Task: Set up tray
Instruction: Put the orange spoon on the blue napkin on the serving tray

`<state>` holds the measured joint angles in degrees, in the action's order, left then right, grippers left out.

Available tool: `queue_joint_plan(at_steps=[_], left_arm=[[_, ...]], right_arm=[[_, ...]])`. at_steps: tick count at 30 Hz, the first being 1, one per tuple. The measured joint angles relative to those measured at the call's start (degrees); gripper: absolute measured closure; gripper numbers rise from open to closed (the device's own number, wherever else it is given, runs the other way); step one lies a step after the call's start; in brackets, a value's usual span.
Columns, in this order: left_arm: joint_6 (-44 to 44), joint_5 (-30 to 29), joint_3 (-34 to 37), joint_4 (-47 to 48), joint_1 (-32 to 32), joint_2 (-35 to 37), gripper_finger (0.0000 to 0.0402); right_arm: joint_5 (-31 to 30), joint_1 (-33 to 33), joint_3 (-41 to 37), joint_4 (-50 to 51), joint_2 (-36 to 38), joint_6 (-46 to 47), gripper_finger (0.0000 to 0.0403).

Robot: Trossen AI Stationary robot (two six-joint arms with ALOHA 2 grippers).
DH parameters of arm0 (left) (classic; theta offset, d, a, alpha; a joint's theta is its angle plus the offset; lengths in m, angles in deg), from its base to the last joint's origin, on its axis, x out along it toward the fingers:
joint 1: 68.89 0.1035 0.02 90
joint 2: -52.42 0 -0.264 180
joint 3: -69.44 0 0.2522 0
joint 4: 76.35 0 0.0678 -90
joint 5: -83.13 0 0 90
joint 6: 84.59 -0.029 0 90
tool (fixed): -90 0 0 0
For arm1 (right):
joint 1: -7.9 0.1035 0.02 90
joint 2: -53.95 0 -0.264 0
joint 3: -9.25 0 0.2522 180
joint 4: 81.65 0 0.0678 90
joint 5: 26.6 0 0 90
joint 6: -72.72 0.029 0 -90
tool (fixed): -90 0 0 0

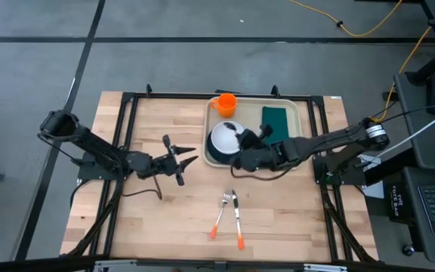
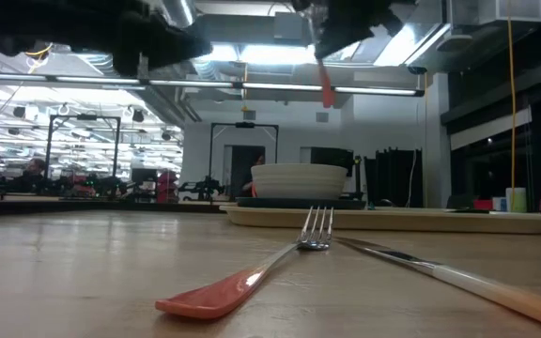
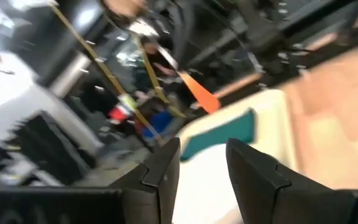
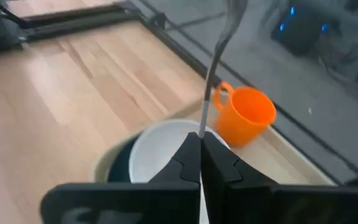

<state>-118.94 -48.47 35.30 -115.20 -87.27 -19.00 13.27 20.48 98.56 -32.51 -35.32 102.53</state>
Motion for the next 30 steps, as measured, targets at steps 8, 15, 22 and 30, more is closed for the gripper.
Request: queue_joint_plan(at_steps=[8,15,22,30], left_arm=[[9.33,14.54,0.0,4.81,9.43,0.0,0.0285],[11.18,20.91,0.0,5.24,14.39,0.0,0.0288],[12.56,24.14,0.0,7.9,17.75,0.0,0.0288],[15.81,31.34,0.0,9.76,20.33,-0.02,0.0288]], right_arm=[[5.83,-3.2,-0.04,9.85,2.58,4.49,0.0402],[13.49,-9.48,-10.68,4.64,7.82,3.79,0.0402],[25.78,-18.82,-25.37,-9.64,23.58,0.01,0.0402],[45.58,-31.36,-31.71,-8.89,31.63,3.06,0.0402]])
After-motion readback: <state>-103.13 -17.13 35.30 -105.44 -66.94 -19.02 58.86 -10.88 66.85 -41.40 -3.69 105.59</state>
